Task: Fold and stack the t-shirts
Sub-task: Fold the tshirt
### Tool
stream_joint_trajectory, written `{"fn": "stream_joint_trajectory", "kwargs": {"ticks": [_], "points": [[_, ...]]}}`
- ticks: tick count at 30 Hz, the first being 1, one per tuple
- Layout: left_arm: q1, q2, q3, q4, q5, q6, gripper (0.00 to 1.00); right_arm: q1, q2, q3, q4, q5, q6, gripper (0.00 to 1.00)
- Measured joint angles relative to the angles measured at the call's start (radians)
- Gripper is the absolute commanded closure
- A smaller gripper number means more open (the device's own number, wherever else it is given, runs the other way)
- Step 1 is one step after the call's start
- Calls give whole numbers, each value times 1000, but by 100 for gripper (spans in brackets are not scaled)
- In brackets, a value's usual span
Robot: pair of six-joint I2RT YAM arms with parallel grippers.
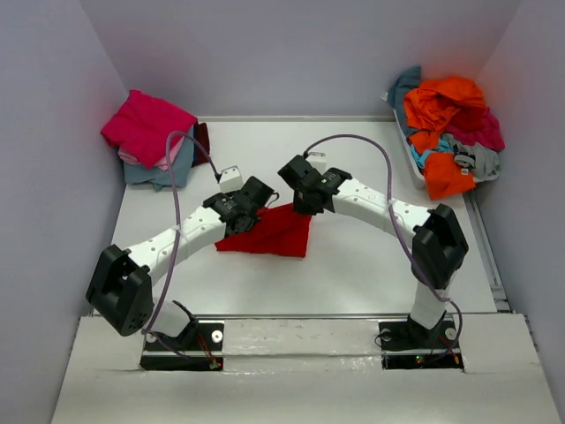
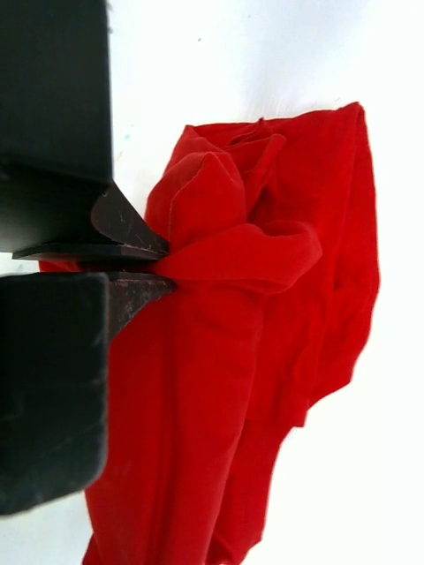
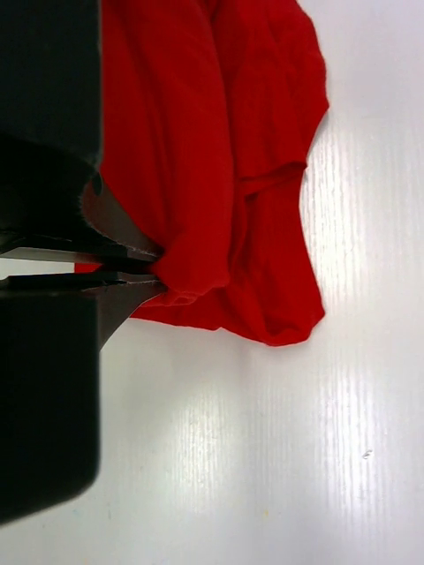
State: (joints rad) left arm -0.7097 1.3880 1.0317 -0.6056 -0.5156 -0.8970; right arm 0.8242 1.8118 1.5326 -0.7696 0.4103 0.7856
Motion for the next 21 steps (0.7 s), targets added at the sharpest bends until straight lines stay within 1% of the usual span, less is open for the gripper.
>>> {"fn": "stream_joint_trajectory", "kwargs": {"ticks": [5,12,21], "points": [[59,41,45,11,8,30,94,-17,55,76,2,-3,-28,93],[128,107,132,24,10,62,94,-42,109,135,19,-7,-49,93],[163,259,195,40,16,82,94,-65,216,190,30,-22,-78,93]]}}
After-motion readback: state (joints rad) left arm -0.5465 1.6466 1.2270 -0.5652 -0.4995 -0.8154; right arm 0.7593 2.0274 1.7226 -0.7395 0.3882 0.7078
